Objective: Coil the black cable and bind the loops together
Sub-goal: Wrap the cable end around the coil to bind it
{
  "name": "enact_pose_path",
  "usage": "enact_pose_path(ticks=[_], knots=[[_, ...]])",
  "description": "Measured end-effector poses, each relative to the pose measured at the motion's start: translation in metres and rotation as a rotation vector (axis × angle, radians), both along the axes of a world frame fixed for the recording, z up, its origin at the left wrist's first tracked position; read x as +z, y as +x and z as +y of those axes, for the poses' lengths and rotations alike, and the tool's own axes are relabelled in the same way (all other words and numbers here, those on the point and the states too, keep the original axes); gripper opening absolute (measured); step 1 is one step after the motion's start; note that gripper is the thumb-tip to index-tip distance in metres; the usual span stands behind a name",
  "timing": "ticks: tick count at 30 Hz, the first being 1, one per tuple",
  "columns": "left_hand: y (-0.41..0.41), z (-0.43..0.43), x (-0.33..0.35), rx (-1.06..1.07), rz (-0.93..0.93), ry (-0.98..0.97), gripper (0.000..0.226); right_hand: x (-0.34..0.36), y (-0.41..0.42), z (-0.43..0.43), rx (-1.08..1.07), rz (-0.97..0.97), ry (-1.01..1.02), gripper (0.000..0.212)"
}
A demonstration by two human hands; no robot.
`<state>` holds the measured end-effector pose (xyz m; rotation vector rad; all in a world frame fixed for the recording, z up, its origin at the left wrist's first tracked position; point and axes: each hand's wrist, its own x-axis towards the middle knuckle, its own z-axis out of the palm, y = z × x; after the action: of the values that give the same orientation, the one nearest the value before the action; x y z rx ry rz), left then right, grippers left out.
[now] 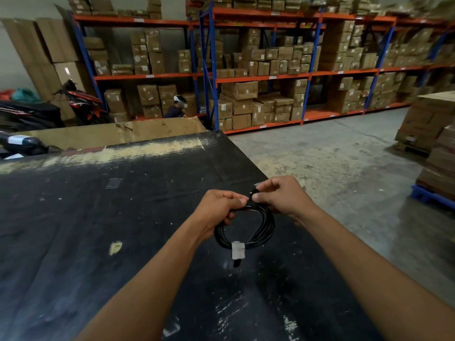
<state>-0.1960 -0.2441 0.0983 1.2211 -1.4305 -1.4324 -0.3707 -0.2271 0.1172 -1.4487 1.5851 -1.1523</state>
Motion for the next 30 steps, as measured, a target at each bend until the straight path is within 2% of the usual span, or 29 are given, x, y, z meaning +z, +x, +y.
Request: enact_pose_path(ticks=[1,3,7,12,16,18,21,23,26,29,30], knots=[[0.001,0.000,-0.001,0.004,-0.002,-0.001,0.013,0.001,0.000,0.000,0.007,0.008,0.023,0.019],[0.000,0.001,-0.002,0.024,0.001,0.014,0.012,0.001,0.001,-0.001,0.022,0.059,0.033,0.010],[-0.001,0.001,-0.003,0.091,0.026,0.068,0.010,-0.003,0.009,-0.001,-0.003,0.143,0.004,0.026],[0.000,0.004,-0.002,0.171,0.108,0.133,0.006,-0.010,0.024,0.000,-0.126,0.237,-0.068,0.030],[0.006,0.007,0.001,0.203,0.125,0.134,0.005,-0.015,0.036,0.004,-0.173,0.168,-0.080,0.054],[0.013,0.009,0.002,0.220,0.119,0.132,0.005,-0.014,0.039,0.005,-0.137,0.115,-0.064,0.051],[0.023,0.013,0.000,0.232,0.137,0.151,0.005,-0.010,0.045,0.009,-0.060,0.103,-0.040,0.026],[0.026,0.019,-0.001,0.226,0.171,0.168,0.004,-0.010,0.051,0.012,-0.091,0.163,-0.055,0.033],[0.032,0.026,0.001,0.235,0.187,0.169,0.008,-0.011,0.065,0.021,-0.188,0.141,-0.087,0.056],[0.047,0.032,0.005,0.271,0.239,0.193,0.007,-0.006,0.075,0.032,-0.185,0.046,-0.084,0.046],[0.054,0.034,0.006,0.286,0.272,0.213,0.006,-0.004,0.078,0.038,-0.149,0.025,-0.064,0.049]])
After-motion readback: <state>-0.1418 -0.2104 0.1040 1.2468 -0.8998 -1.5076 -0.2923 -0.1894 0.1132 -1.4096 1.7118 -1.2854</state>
